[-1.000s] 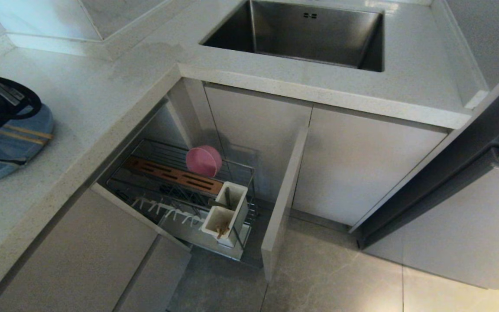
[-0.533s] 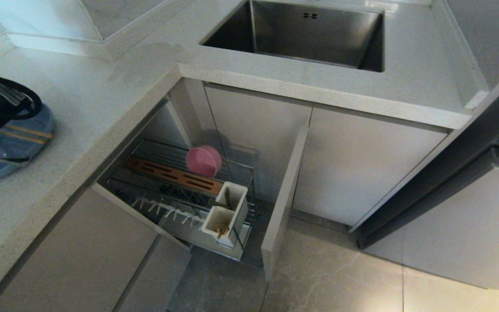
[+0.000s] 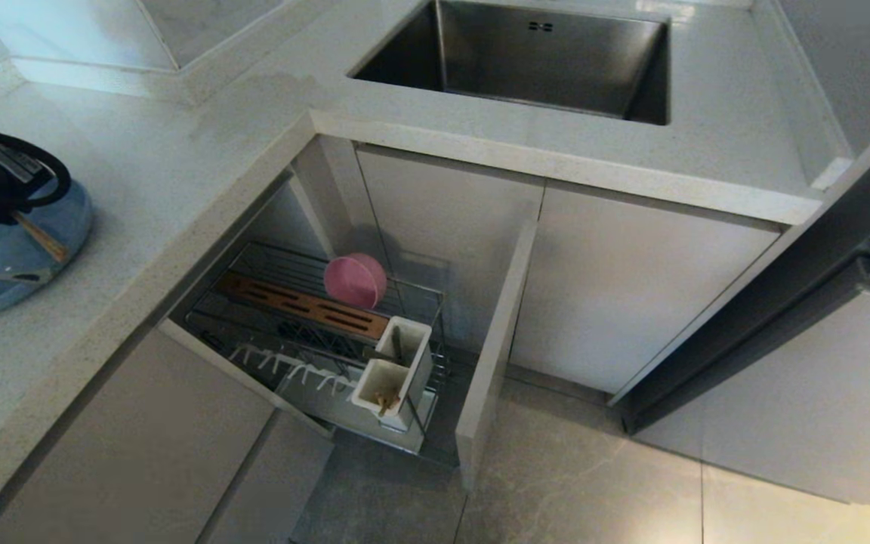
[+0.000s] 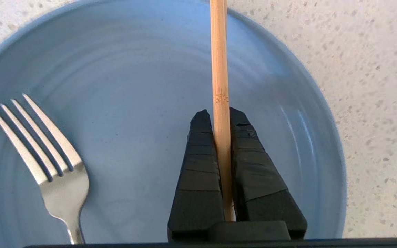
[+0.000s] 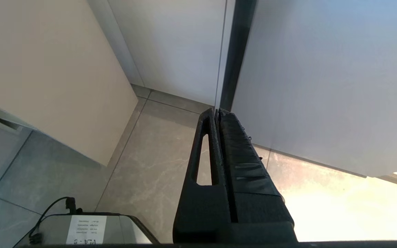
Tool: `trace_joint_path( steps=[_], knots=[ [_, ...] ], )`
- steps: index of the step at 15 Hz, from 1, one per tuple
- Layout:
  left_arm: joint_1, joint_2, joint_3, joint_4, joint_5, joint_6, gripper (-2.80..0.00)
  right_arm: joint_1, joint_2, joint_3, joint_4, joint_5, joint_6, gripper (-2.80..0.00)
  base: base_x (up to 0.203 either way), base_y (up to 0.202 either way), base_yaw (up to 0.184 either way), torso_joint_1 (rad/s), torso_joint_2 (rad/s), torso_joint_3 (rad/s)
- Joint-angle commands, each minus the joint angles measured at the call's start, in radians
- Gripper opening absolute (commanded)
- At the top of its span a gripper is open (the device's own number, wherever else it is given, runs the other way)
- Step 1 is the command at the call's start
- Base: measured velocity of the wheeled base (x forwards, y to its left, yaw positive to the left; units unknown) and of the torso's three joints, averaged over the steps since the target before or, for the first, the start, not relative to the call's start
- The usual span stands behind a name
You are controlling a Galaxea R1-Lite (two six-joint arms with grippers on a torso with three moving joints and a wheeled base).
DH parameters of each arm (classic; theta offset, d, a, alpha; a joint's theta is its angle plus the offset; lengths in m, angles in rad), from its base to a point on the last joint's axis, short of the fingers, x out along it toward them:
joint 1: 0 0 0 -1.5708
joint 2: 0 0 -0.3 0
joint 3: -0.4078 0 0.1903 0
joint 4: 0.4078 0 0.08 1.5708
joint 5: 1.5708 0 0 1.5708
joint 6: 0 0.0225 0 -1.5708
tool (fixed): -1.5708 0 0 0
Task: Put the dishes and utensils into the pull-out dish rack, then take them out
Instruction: Take the chopsticks out of the cupboard
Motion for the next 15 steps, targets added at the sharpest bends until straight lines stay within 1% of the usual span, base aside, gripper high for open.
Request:
trace_joint_path(
  steps=[1, 6, 8, 11, 12, 15],
  knots=[
    [0.0, -0.006, 0.0, 0.003, 0.003, -0.004, -2.8, 0.0, 0.001, 0.0, 0.0, 0.0, 0.0, -2.8, 0.0, 0.0, 0.0, 0.0, 0.0, 0.0],
    [0.0, -0.038, 0.0, 0.001, 0.008, -0.003, -2.8, 0.0, 0.001, 0.0, 0.0, 0.0, 0.0, -2.8, 0.0, 0.0, 0.0, 0.0, 0.0, 0.0],
    [0.0, -0.064, 0.0, 0.001, 0.01, 0.012, -2.8, 0.0, 0.001, 0.0, 0.0, 0.0, 0.0, -2.8, 0.0, 0.0, 0.0, 0.0, 0.0, 0.0],
    [0.0, -0.091, 0.0, -0.002, 0.012, 0.018, -2.8, 0.0, 0.001, 0.0, 0.001, 0.0, 0.0, -2.8, 0.0, 0.0, 0.0, 0.0, 0.0, 0.0],
    [-0.003, -0.098, 0.0, -0.005, 0.012, 0.03, -2.8, 0.0, 0.001, 0.0, 0.0, 0.0, 0.0, -2.8, 0.0, 0.0, 0.0, 0.0, 0.0, 0.0],
    [-0.016, -0.147, 0.0, -0.042, 0.01, 0.113, -2.8, 0.0, 0.001, 0.0, 0.001, 0.0, 0.0, -2.8, 0.0, 0.0, 0.0, 0.0, 0.0, 0.0]
  ],
)
